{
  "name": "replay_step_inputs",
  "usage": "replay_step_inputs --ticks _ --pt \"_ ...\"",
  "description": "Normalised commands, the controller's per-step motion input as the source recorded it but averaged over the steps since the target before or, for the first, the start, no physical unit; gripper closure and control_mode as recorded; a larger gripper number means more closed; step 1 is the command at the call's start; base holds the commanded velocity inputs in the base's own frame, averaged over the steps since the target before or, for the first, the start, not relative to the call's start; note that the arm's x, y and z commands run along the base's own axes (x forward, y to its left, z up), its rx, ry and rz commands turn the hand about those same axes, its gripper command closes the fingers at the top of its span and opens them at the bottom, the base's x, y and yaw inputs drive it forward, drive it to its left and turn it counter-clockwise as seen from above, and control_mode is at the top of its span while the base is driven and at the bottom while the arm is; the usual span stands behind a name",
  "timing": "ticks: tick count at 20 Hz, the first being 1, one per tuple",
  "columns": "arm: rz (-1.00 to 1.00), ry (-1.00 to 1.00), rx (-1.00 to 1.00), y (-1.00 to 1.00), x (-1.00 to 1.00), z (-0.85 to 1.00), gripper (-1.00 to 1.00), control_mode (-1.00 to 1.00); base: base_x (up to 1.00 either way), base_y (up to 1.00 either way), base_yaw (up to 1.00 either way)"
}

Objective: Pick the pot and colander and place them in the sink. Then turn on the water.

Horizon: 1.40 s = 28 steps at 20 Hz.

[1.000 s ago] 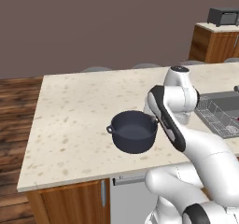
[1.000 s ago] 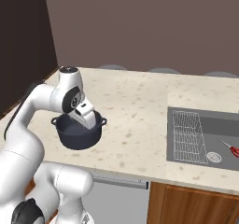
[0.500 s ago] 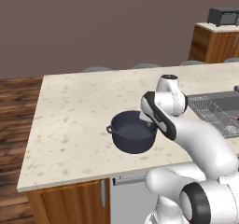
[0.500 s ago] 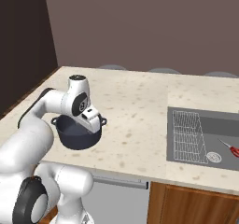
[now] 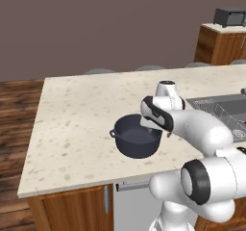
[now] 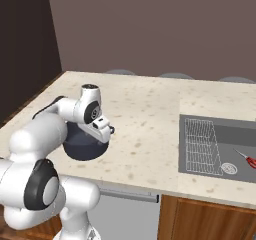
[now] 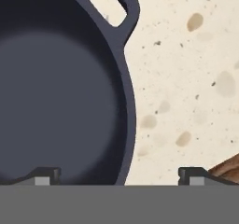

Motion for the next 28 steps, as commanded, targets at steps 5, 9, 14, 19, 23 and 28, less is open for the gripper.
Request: replay_step_inputs --ticks 5,9,14,19,23,28 --pt "0.00 0.06 0.00 0.00 0.30 -0.30 -1.00 -1.00 0.00 0.00 0.00" --pt "0.00 0.05 0.00 0.00 0.19 -0.28 -1.00 -1.00 0.00 0.00 0.00" --pt "0.00 0.00 0.00 0.00 0.00 -0.27 -1.00 -1.00 0.00 0.00 0.00" --pt "0.00 0.00 0.00 0.00 0.00 -0.40 -1.00 -1.00 0.00 0.00 0.00" --pt "0.00 0.01 0.00 0.06 0.00 -0.43 1.00 -1.00 0.00 0.00 0.00" --pt "0.00 0.02 0.00 0.02 0.00 -0.05 1.00 -1.00 0.00 0.00 0.00"
